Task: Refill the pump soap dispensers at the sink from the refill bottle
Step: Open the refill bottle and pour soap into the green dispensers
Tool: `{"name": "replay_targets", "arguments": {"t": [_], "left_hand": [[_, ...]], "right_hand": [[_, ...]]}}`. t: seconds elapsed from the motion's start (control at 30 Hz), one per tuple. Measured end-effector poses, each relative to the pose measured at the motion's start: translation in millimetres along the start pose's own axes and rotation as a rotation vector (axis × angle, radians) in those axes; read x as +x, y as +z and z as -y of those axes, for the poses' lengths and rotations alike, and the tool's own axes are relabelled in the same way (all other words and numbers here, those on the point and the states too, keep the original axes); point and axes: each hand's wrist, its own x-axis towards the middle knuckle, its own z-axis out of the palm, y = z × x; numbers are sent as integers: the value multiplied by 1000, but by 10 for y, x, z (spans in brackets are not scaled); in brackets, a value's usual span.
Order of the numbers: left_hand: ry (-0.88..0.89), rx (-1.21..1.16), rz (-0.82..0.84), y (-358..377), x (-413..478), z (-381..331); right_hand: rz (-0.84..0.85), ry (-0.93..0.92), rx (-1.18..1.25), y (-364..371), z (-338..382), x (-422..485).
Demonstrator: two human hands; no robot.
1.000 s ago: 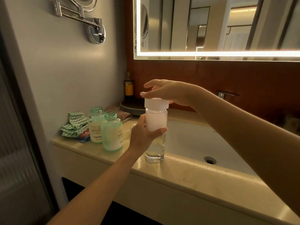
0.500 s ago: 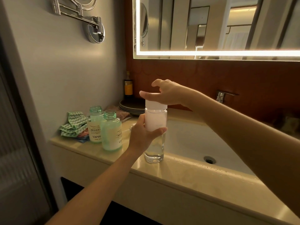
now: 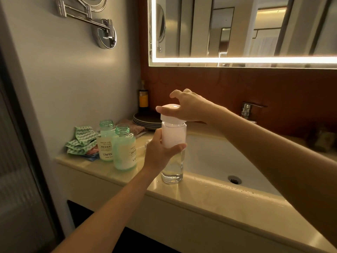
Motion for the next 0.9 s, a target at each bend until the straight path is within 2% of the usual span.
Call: {"name": "replay_targets", "arguments": {"t": [0.07, 0.13, 0.33, 0.53, 0.6, 0.73, 0.77, 0.9], "left_hand": [[-6, -3, -1, -5, -2, -1], [0, -1, -3, -11, -5, -6], [9, 26, 1, 2, 6, -4], [9, 15, 1, -2, 1, 1], [1, 13, -2, -3, -4, -11], [-2, 25, -12, -2, 5, 3], [-3, 21, -11, 0, 6, 10], [-1, -6, -3, 10, -7, -7]], "right_hand": [[-29, -28, -128, 40, 20, 16], [10, -67, -156, 57, 44, 26], [236, -64, 223, -112, 8, -27], [11, -2, -177, 19, 41, 21], [40, -56, -150, 28, 35, 26], [159, -96, 263, 0, -25, 8], [172, -83, 303, 5, -38, 5], [39, -17, 61, 58, -53, 6]]}}
